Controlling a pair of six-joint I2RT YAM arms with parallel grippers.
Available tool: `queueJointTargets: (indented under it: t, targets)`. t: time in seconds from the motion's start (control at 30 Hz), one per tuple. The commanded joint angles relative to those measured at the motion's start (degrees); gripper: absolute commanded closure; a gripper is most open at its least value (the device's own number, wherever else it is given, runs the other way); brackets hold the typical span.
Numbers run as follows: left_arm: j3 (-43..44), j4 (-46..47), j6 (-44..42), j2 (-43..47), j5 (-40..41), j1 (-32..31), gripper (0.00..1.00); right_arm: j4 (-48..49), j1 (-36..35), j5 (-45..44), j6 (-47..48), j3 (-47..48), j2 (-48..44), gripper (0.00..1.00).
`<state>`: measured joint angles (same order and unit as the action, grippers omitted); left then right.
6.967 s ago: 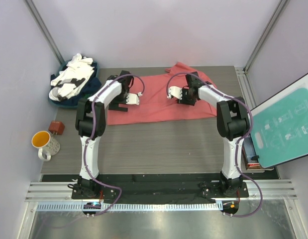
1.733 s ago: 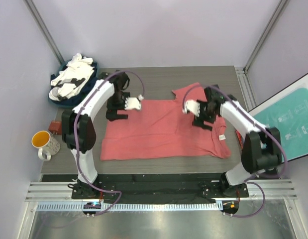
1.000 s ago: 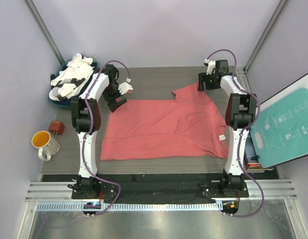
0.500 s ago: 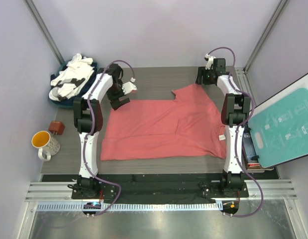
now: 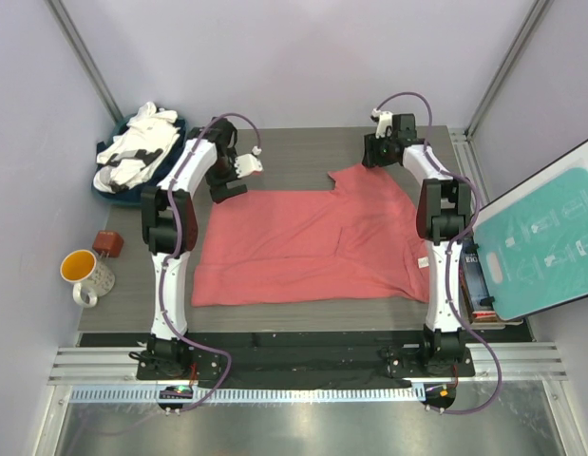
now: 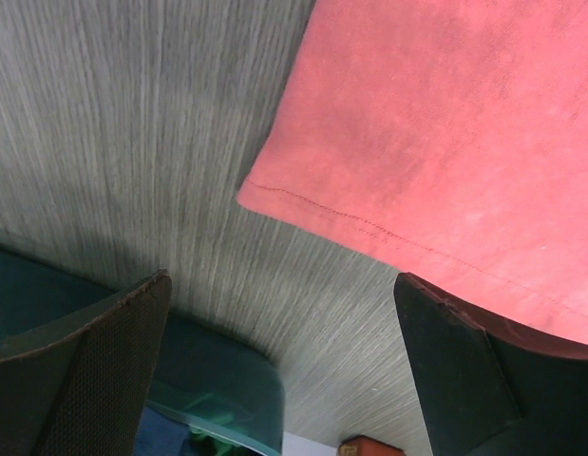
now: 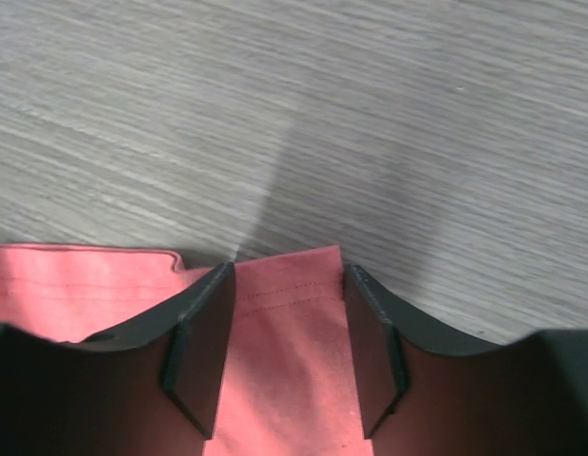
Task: Fold and stack the t-shirts
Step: Grap the side of the flattened tshirt furthest away from the robot with both arms
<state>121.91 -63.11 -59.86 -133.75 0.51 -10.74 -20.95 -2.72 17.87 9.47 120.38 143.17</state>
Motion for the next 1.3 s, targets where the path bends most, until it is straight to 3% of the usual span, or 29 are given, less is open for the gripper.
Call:
queueJointTargets:
  t: [0.0, 0.33, 0.63, 0.83, 1.1, 1.27]
  targets:
    - [1.23, 1.67, -1.49, 1.21, 0.80, 0.11, 0.00, -5.07, -0.97, 0.42, 0.54, -1.20, -1.85, 0.49]
    - [-3.25, 3.87, -1.58, 3.15, -0.08, 0.20, 0.00, -4.98, -0.53, -5.21, 1.51, -0.32, -2.11, 0.55]
    - [-3.25, 5.10, -1.41, 3.15, 0.01, 0.20, 0.00, -5.06, -0.35, -5.82, 2.92, 0.38, -1.32, 0.99]
    - [-2.12, 10.20, 4.12, 2.36, -2.08, 1.60, 0.00, -4.45, -0.35, -10.13, 5.99, 3.19, -2.37, 0.99]
    - [8.51, 7.47, 10.10, -4.75, -6.92, 3.27, 0.00, -3.92, -0.44, -11.80, 11.44, 1.01, -8.69, 0.99]
    - [8.61, 3.97, 5.73, -5.55, -14.82, 4.06, 0.03, -3.84, -0.79, -12.33, 14.08, -2.60, -12.39, 0.99]
